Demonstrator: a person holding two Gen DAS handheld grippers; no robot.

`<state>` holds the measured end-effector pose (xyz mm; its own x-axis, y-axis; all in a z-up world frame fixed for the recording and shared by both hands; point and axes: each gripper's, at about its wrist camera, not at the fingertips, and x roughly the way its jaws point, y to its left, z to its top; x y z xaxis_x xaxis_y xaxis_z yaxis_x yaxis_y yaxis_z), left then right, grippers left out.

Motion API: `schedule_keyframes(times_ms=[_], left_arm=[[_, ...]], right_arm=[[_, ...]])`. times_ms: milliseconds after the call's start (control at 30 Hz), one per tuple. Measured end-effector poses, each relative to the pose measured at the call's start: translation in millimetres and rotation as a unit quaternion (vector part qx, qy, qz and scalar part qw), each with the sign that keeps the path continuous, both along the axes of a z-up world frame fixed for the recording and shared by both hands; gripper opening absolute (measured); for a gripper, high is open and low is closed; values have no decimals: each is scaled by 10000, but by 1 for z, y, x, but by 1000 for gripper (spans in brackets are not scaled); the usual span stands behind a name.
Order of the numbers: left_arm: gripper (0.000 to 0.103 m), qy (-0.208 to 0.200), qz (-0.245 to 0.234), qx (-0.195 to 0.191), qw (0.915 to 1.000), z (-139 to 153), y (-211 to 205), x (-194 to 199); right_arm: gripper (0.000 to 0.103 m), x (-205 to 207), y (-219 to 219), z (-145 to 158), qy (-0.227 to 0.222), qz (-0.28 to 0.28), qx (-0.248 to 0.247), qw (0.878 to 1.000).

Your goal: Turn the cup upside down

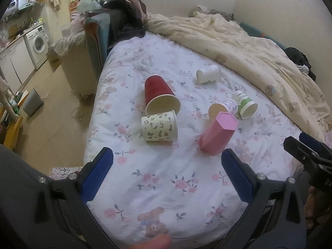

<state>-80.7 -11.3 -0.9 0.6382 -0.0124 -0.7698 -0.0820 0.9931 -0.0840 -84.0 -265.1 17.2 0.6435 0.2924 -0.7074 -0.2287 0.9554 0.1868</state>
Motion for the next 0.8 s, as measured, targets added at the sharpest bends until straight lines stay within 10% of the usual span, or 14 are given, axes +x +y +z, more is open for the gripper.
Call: schedule_keyframes(times_ms=[800], left_arm=[[103, 96, 75, -127, 9998, -3, 1, 1]], right_arm=[[101, -2, 7, -3, -46, 93, -171, 9998]])
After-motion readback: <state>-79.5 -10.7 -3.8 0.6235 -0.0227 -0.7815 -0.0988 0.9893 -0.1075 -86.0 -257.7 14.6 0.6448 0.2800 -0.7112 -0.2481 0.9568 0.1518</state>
